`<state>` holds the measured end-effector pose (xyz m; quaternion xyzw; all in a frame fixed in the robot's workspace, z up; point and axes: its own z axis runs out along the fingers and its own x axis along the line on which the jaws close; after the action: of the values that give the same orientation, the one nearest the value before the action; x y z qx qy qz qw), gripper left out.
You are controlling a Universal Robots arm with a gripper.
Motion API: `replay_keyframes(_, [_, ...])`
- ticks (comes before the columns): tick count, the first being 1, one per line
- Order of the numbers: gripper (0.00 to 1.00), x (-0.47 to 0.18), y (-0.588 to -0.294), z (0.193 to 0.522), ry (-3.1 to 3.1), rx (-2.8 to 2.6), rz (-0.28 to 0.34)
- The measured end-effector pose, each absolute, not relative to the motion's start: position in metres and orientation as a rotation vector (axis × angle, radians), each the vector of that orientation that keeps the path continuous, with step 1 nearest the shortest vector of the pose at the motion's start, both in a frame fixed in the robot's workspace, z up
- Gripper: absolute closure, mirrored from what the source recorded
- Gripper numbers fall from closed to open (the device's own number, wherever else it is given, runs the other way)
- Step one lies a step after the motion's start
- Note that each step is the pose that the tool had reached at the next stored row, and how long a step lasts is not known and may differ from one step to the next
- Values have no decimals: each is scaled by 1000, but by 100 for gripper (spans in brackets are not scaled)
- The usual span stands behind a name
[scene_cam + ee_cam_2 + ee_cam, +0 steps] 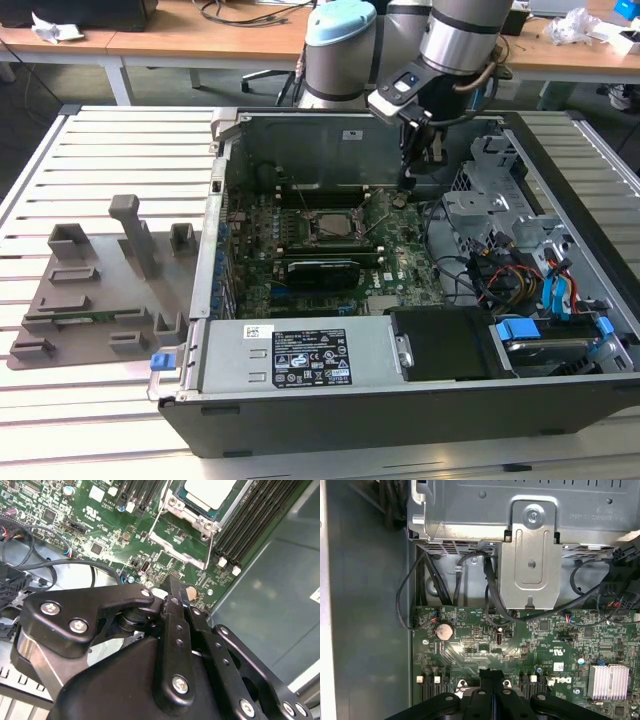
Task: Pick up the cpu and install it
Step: 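Close the cpu cover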
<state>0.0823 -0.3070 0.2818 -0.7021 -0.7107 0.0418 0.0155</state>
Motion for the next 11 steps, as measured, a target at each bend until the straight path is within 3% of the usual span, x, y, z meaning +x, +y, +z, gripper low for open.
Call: replay_keyframes(11, [89, 82, -307, 258, -2201, -2173, 105])
